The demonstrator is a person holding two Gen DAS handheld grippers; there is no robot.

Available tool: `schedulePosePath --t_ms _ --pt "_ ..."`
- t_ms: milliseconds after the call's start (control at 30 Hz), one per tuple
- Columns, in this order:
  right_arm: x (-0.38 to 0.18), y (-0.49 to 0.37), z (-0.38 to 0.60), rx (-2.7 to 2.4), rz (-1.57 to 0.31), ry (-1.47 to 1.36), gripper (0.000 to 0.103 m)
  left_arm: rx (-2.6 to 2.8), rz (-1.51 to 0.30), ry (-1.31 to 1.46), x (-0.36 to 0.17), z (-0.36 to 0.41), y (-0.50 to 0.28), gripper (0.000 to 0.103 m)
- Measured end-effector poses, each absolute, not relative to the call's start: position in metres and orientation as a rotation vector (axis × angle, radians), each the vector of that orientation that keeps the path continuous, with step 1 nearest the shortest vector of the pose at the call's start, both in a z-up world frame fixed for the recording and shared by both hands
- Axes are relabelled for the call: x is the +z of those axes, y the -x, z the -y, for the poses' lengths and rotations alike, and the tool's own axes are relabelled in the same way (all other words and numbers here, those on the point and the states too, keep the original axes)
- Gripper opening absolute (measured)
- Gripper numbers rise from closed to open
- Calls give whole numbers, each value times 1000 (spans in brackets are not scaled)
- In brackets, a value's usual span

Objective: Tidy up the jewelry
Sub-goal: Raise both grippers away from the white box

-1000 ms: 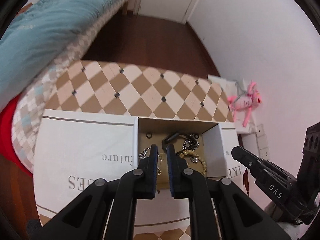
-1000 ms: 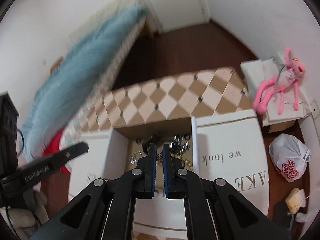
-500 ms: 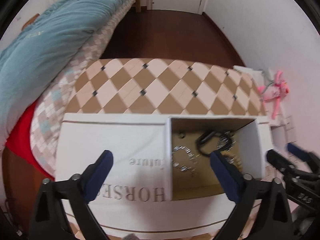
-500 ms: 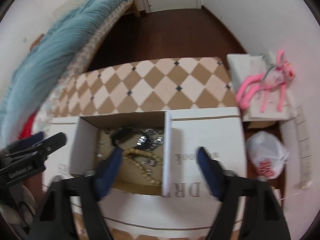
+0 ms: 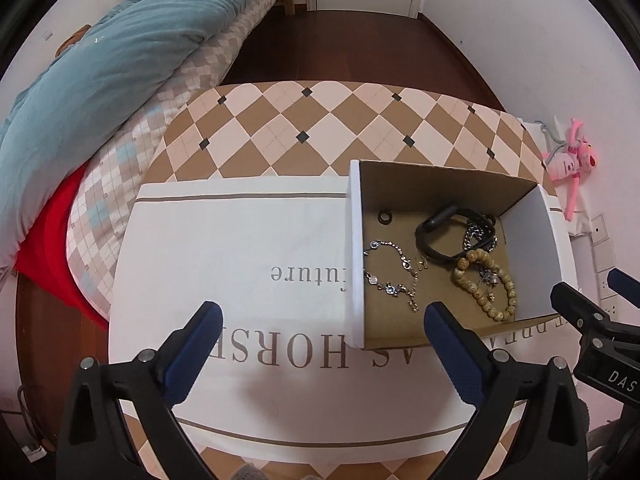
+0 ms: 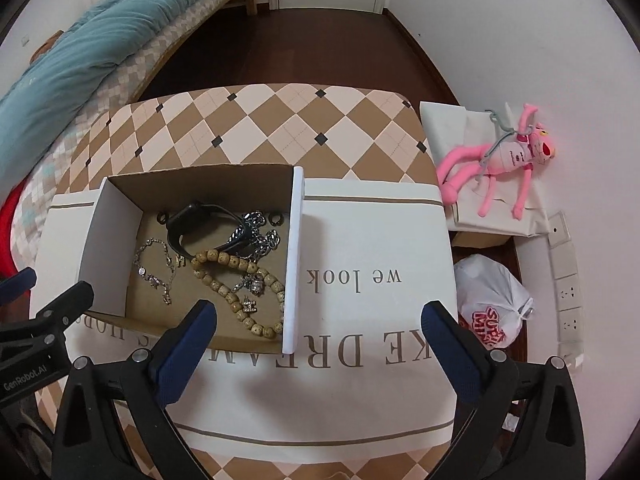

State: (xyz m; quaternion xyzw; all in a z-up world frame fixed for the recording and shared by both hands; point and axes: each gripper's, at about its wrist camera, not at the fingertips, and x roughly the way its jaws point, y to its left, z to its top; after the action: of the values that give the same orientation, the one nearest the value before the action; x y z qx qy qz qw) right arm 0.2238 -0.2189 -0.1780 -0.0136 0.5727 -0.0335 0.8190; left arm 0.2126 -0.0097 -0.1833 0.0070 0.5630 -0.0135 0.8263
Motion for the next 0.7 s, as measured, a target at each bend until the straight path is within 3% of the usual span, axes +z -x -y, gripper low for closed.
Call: schedulePosePath --t_ms 700 --pt "-63 -134 217 -78 -991 -11 103 -39 -1009 19 -69 9 -128 103"
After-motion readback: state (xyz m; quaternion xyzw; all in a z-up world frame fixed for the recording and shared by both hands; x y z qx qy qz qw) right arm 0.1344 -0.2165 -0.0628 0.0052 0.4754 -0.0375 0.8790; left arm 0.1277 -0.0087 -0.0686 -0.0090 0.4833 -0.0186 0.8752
